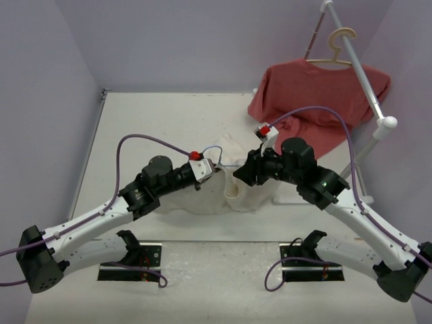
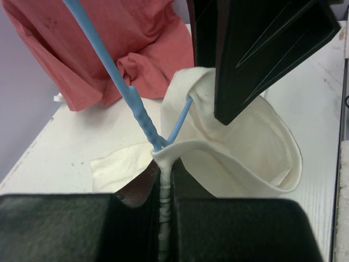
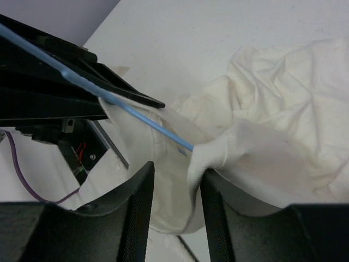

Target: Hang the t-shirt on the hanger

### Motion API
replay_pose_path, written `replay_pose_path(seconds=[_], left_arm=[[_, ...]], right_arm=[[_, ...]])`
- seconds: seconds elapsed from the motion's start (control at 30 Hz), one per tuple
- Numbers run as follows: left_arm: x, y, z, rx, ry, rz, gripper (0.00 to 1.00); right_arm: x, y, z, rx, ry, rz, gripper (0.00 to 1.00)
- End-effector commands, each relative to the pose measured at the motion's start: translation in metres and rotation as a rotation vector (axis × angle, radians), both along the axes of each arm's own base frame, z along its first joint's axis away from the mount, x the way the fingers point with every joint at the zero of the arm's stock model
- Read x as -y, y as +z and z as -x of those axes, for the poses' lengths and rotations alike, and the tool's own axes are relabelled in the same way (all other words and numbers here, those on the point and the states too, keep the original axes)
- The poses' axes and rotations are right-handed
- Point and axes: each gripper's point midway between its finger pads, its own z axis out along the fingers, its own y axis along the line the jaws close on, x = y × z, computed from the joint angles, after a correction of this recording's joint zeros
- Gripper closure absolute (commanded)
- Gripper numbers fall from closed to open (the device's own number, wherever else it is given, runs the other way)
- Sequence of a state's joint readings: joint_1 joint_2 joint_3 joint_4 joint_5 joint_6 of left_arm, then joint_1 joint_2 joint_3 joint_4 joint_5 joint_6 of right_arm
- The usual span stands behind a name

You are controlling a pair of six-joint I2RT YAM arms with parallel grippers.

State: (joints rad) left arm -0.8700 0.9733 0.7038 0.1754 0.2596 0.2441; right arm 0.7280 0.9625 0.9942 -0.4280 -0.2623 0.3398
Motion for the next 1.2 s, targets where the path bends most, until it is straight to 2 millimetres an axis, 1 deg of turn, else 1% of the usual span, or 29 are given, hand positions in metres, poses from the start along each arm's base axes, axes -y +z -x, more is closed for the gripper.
replay_pose_path(seconds=[0.0, 0.07, 0.1, 0.13, 0.17, 0.2, 0.27, 0.3, 0.37, 0.47, 0.53, 0.6, 0.7, 0.73, 0.8, 0.9, 1.0, 1.03, 1.07, 1.17], left_arm=[[0.009, 0.008, 0.007, -0.004, -0.044, 0.135, 1.0], [0.012, 0.001, 0.006, -0.023, -0.049, 0.124, 1.0], [0.014, -0.004, 0.006, -0.035, -0.055, 0.11, 1.0], [0.015, -0.005, 0.006, -0.04, -0.059, 0.104, 1.0], [0.016, -0.009, 0.006, -0.048, -0.062, 0.095, 1.0], [0.017, -0.012, 0.007, -0.054, -0.069, 0.089, 1.0], [0.018, -0.017, 0.007, -0.064, -0.075, 0.079, 1.0], [0.019, -0.019, 0.008, -0.067, -0.077, 0.075, 1.0], [0.018, -0.022, 0.008, -0.07, -0.078, 0.072, 1.0], [0.018, -0.021, 0.008, -0.067, -0.081, 0.071, 1.0], [0.019, -0.021, 0.009, -0.067, -0.086, 0.069, 1.0], [0.021, -0.021, 0.008, -0.072, -0.087, 0.067, 1.0], [0.024, -0.022, 0.006, -0.084, -0.089, 0.057, 1.0], [0.025, -0.021, 0.006, -0.085, -0.091, 0.057, 1.0], [0.026, -0.019, 0.006, -0.087, -0.096, 0.059, 1.0], [0.025, -0.014, 0.007, -0.089, -0.097, 0.069, 1.0], [0.022, -0.007, 0.008, -0.083, -0.088, 0.083, 1.0], [0.02, -0.004, 0.009, -0.077, -0.085, 0.086, 1.0], [0.019, -0.002, 0.01, -0.072, -0.084, 0.09, 1.0], [0.017, 0.004, 0.011, -0.066, -0.086, 0.102, 1.0]], right_arm=[[-0.001, -0.005, -0.006, 0.105, 0.005, -0.036, 0.5], [0.006, 0.003, -0.009, 0.138, -0.041, -0.052, 0.44], [0.01, 0.008, -0.01, 0.147, -0.059, -0.054, 0.33], [0.013, 0.011, -0.013, 0.152, -0.085, -0.045, 0.31], [0.021, 0.006, -0.019, 0.14, -0.138, -0.006, 0.31], [0.025, 0.01, -0.026, 0.141, -0.177, 0.011, 0.31], [0.029, 0.008, -0.03, 0.118, -0.215, 0.045, 0.31], [0.028, 0.013, -0.031, 0.118, -0.226, 0.05, 0.31], [0.021, 0.023, -0.028, 0.131, -0.205, 0.032, 0.31], [0.003, 0.04, -0.017, 0.167, -0.125, -0.031, 0.31], [-0.004, 0.05, -0.015, 0.191, -0.112, -0.055, 0.31], [-0.011, 0.058, -0.013, 0.194, -0.093, -0.074, 0.32], [-0.029, 0.07, -0.006, 0.213, -0.058, -0.09, 0.33], [-0.032, 0.073, -0.008, 0.219, -0.07, -0.087, 0.34], [-0.029, 0.069, -0.024, 0.217, -0.175, -0.061, 0.38], [-0.023, 0.063, -0.041, 0.208, -0.275, -0.025, 0.43], [-0.018, 0.057, -0.05, 0.205, -0.334, 0.007, 0.43], [-0.017, 0.058, -0.05, 0.207, -0.342, 0.001, 0.45], [-0.016, 0.057, -0.05, 0.21, -0.343, -0.007, 0.5], [-0.019, 0.058, -0.048, 0.215, -0.328, -0.029, 0.7]])
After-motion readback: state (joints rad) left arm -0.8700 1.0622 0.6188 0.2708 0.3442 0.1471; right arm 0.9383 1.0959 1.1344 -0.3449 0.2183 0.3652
